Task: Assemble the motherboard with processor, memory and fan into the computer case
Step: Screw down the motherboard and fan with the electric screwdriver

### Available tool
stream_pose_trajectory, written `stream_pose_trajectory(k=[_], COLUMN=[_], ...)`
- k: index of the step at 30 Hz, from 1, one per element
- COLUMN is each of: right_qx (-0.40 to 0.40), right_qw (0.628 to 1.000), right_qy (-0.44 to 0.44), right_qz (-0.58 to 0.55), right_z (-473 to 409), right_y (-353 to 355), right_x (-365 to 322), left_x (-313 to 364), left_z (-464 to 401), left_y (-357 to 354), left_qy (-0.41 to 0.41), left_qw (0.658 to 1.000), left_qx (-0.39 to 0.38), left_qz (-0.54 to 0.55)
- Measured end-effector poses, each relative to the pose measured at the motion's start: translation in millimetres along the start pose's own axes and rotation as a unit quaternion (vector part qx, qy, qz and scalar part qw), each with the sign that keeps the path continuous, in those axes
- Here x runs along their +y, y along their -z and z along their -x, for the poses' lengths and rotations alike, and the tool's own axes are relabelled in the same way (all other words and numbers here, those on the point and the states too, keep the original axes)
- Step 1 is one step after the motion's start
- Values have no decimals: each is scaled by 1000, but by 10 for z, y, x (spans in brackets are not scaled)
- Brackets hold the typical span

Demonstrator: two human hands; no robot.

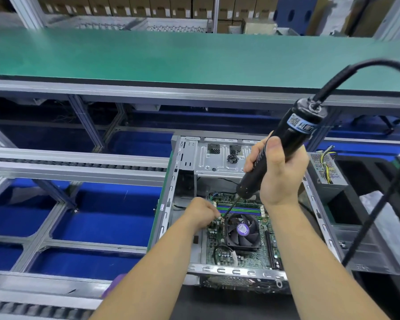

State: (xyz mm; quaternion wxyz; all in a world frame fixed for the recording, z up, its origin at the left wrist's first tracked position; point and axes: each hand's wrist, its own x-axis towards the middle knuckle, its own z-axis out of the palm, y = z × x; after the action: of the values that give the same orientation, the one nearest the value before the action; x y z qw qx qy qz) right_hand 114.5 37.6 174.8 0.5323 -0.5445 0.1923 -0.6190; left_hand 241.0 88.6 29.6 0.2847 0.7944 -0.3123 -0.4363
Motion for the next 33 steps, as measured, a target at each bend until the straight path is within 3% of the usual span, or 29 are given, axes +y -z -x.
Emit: stream_pose_trajectory(k=[8, 24, 31, 33], right_qx=[5, -41, -157, -152], right_qw=[1000, 999, 985, 981], right_qy=[-8, -9, -13, 19], right_qz=[19, 32, 68, 116], right_z=[15, 33, 145, 227], right_y=[20, -26, -120, -236], right_x=[106, 176, 151, 139], left_x=[-13, -13, -22, -13], left_z=[-85, -121, -130, -113], left_y=[-70, -87, -84, -78], left_qy=[-78, -81, -86, -103], left_qw=[993, 993, 993, 992], left_qx=[48, 42, 37, 37], left_qz=[-69, -77, -71, -61])
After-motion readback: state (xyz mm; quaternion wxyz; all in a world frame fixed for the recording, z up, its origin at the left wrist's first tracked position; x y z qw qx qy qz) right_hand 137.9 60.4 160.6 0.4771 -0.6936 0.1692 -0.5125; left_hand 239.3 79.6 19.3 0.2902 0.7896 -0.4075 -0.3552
